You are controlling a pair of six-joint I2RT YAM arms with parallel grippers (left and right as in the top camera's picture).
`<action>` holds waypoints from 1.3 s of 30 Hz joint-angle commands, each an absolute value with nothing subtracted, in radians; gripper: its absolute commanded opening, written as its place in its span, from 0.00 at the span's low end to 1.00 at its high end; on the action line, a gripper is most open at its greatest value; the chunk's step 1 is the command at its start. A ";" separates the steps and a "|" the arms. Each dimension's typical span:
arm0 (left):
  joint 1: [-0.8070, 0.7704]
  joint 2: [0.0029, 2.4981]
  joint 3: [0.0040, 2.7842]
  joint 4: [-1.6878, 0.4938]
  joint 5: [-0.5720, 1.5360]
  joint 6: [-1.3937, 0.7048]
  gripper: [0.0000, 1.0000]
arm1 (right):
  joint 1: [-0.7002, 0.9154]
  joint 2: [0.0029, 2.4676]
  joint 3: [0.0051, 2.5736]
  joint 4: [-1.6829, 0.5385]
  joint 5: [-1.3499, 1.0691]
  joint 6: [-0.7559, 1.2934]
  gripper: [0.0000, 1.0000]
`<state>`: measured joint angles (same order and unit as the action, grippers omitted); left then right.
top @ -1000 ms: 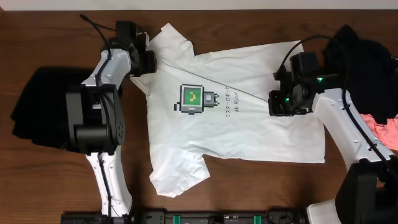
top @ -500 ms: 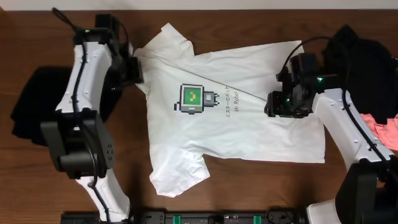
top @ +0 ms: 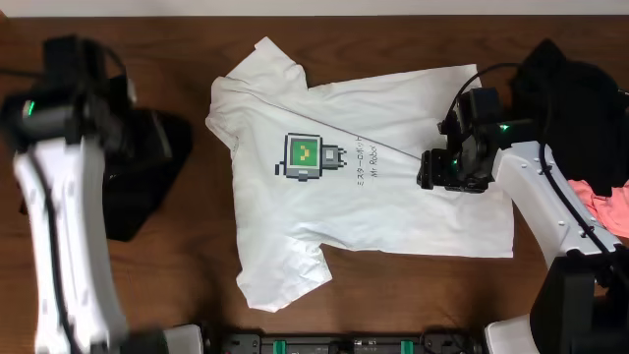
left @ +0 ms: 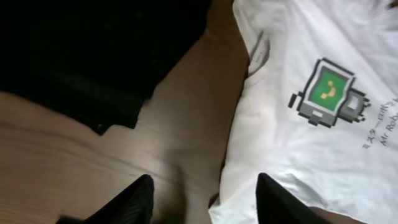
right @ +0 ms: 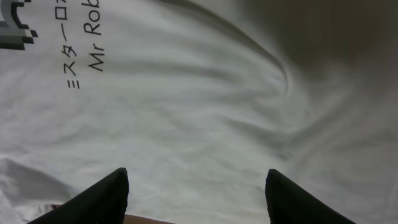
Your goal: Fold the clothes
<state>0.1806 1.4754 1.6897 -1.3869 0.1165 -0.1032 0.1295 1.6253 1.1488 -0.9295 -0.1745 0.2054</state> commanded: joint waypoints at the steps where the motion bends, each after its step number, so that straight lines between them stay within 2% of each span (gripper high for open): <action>1: 0.182 1.437 1.537 -1.351 0.119 -0.109 0.59 | 0.138 1.623 1.142 -0.929 -0.161 0.224 0.69; 5: 0.182 1.428 1.284 -1.150 0.342 -0.043 0.61 | 0.138 1.623 1.142 -0.933 -0.161 0.224 0.62; 7: 0.182 1.444 1.171 -1.021 0.449 -0.033 0.65 | 0.138 1.623 1.141 -0.933 -0.161 0.224 0.48; 8: 0.182 1.462 1.102 -0.934 0.486 -0.034 0.66 | 0.138 1.623 1.137 -0.926 -0.161 0.224 0.35; 10: 0.182 1.494 1.032 -0.844 0.487 -0.038 0.66 | 0.139 1.623 1.125 -0.904 -0.174 0.223 0.25; 16: 0.182 1.621 0.963 -0.674 0.487 -0.037 0.66 | 0.160 1.623 1.035 -0.733 -0.307 0.104 0.12; 25: 0.126 1.814 0.963 -0.564 0.487 -0.033 0.67 | 0.177 1.623 0.875 -0.577 -0.303 0.135 0.09; 35: 0.035 1.839 0.963 -0.535 0.491 -0.035 0.65 | 0.177 1.623 0.797 -0.503 -0.207 0.234 0.08; 39: -0.002 1.840 0.963 -0.544 0.491 -0.038 0.51 | 0.176 1.623 0.773 -0.505 -0.121 0.282 0.08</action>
